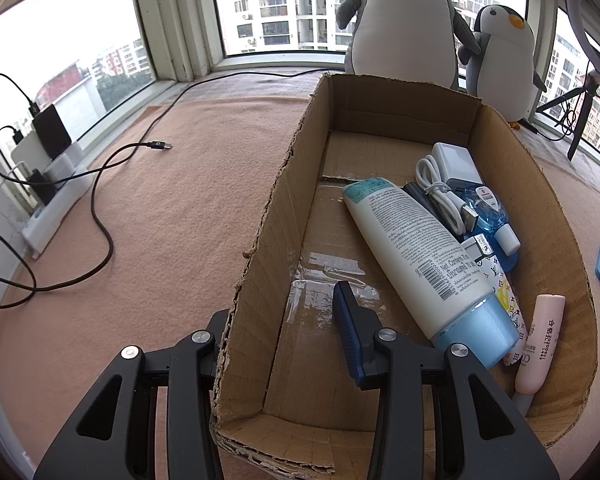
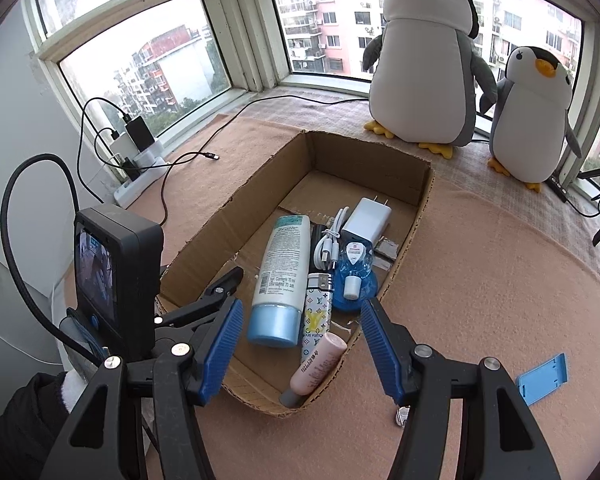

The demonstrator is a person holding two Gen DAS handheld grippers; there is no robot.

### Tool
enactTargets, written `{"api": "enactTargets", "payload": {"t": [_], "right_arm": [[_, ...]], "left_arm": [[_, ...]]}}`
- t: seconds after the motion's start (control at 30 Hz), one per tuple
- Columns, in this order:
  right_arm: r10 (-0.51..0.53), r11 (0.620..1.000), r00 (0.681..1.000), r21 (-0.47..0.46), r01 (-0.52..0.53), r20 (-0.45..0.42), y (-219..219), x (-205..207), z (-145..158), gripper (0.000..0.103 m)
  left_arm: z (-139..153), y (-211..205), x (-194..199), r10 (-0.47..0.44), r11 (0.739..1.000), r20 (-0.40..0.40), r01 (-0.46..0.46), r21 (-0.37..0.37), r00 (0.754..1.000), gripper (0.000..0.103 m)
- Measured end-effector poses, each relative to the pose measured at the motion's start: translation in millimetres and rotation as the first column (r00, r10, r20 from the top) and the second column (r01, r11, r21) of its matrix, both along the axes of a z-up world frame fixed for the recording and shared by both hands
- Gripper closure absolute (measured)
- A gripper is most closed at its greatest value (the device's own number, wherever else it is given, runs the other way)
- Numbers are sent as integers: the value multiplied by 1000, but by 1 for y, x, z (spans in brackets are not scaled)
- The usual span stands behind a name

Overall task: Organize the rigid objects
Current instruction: 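Move the right gripper to the blue phone stand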

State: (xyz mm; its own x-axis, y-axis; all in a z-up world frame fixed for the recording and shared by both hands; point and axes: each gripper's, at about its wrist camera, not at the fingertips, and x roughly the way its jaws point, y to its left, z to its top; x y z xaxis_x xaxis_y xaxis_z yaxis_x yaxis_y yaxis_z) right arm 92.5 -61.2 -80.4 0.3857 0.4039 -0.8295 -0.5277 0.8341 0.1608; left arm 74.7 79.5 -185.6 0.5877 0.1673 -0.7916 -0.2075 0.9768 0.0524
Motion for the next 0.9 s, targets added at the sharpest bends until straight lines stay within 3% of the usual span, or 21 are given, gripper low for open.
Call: {"api": "enactTargets", "payload": {"t": [0.23, 0.43, 0.67, 0.9], "right_arm": [[-89, 996, 996, 2, 89, -13, -41, 0, -4, 46], [-233, 972, 971, 12, 234, -51, -98, 4, -13, 46], [-436, 899, 892, -3, 439, -124, -168, 21, -35, 46], [-556, 821, 797, -6, 571, -233, -217, 43, -64, 46]], "left_arm": [[0, 0, 0, 0, 1000, 0, 0, 0, 1000, 64], [0, 0, 0, 0, 1000, 0, 0, 0, 1000, 64], [0, 0, 0, 0, 1000, 0, 0, 0, 1000, 64], [0, 0, 0, 1, 1000, 0, -1, 0, 1000, 64]]}}
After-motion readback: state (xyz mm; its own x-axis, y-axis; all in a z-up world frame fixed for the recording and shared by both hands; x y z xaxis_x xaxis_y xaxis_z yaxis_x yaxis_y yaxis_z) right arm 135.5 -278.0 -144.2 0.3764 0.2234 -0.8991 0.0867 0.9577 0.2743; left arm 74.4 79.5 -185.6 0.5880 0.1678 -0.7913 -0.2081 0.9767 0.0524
